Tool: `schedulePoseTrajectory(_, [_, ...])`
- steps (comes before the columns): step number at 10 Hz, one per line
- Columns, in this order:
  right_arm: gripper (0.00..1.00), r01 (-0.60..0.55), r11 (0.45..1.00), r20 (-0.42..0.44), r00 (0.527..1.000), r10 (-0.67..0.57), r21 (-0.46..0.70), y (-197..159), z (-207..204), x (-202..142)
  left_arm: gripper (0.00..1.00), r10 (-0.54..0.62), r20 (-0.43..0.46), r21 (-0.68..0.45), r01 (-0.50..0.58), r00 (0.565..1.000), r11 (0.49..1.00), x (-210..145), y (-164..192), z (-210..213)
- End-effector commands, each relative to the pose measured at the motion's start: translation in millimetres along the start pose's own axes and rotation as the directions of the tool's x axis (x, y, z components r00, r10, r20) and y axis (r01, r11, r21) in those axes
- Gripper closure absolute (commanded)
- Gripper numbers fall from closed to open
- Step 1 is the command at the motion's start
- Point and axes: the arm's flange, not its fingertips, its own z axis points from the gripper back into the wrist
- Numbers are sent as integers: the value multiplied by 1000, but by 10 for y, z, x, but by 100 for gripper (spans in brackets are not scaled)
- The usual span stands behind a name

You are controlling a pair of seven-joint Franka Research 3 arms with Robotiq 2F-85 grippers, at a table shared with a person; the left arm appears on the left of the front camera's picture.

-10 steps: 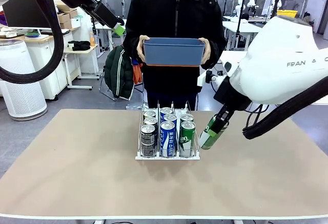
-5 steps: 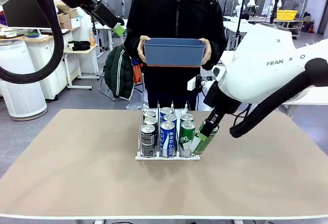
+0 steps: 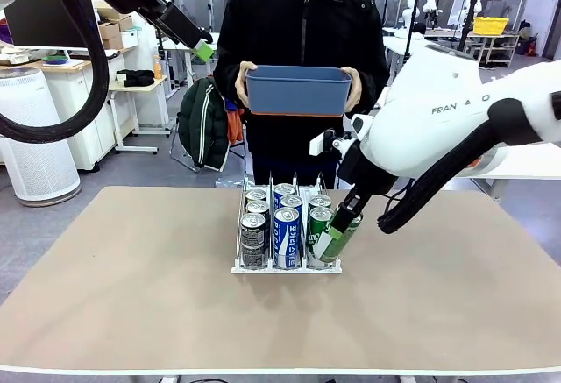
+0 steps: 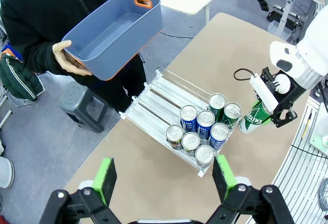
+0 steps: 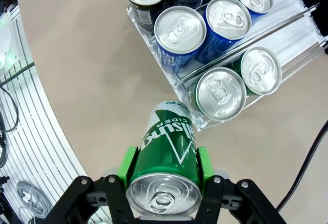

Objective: Fill the beverage cans into the dispenser.
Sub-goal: Place the picked Sprite in the line of the Automatic Can Dispenser with the same cans.

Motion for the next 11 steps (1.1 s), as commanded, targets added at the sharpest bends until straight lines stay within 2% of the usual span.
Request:
schedulePoseTrajectory(1, [42, -29, 999, 28, 999, 30, -38, -48, -72, 102, 0, 0, -1, 2, 0, 1000, 1000, -4, 6, 0])
schedulePoseTrajectory(6, [42, -53, 992, 3, 999, 54, -114, -196, -218, 175, 0, 0, -1, 2, 0, 1000, 1000, -4, 6, 0])
schedulePoseTrajectory(11, [42, -42, 987, 65, 996, 53, -157, -317, -294, 278, 0, 0, -1, 2, 0, 1000, 1000, -4, 6, 0])
